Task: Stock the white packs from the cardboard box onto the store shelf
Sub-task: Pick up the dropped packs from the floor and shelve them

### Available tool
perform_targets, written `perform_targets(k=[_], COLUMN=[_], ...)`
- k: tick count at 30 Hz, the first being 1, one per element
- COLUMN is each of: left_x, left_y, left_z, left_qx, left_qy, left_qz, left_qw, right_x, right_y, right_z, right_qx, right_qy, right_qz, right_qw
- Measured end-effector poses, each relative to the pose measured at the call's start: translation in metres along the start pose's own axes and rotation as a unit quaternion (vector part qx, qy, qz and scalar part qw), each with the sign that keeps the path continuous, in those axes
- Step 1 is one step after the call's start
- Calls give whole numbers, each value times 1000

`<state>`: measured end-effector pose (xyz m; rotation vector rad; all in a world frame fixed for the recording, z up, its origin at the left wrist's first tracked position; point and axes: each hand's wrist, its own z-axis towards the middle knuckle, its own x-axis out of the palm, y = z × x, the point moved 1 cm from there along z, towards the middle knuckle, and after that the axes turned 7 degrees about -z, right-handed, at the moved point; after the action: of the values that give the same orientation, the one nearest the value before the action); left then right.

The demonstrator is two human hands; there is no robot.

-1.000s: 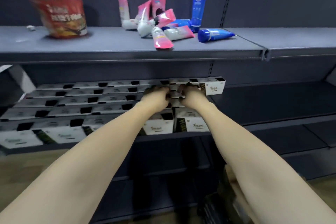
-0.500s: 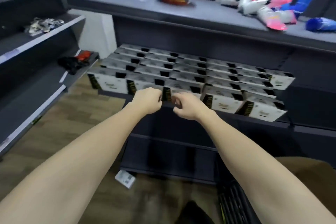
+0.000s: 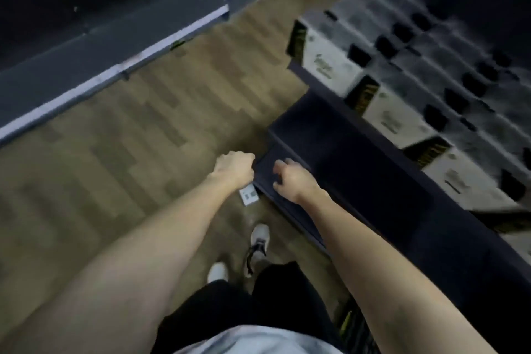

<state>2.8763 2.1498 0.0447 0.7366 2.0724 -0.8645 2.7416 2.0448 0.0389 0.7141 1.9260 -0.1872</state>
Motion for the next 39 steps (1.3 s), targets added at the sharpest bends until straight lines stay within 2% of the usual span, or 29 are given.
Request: perform_targets(k=[8, 18, 29, 34, 39], left_x=[84, 232, 410, 466, 509], left_y=[66, 138, 218, 246, 266], left_z=[33, 122, 245, 288, 326], left_qx=[-159, -227, -217, -202, -183], left_qy=[28, 67, 99, 118, 124], left_qz=[-115, -231, -259, -245, -252], left_qw=[980, 944, 936, 941, 942], right_x=[100, 265, 450, 516, 570], right_y=[3, -19, -47, -53, -64], right_z=[98, 194, 311, 356, 389], right_qx=[12, 117, 188, 204, 270], right_qy=[95, 172, 172, 157, 125], right_qz=[-34, 18, 52, 77, 77], right_qw=[995, 978, 966, 963, 952])
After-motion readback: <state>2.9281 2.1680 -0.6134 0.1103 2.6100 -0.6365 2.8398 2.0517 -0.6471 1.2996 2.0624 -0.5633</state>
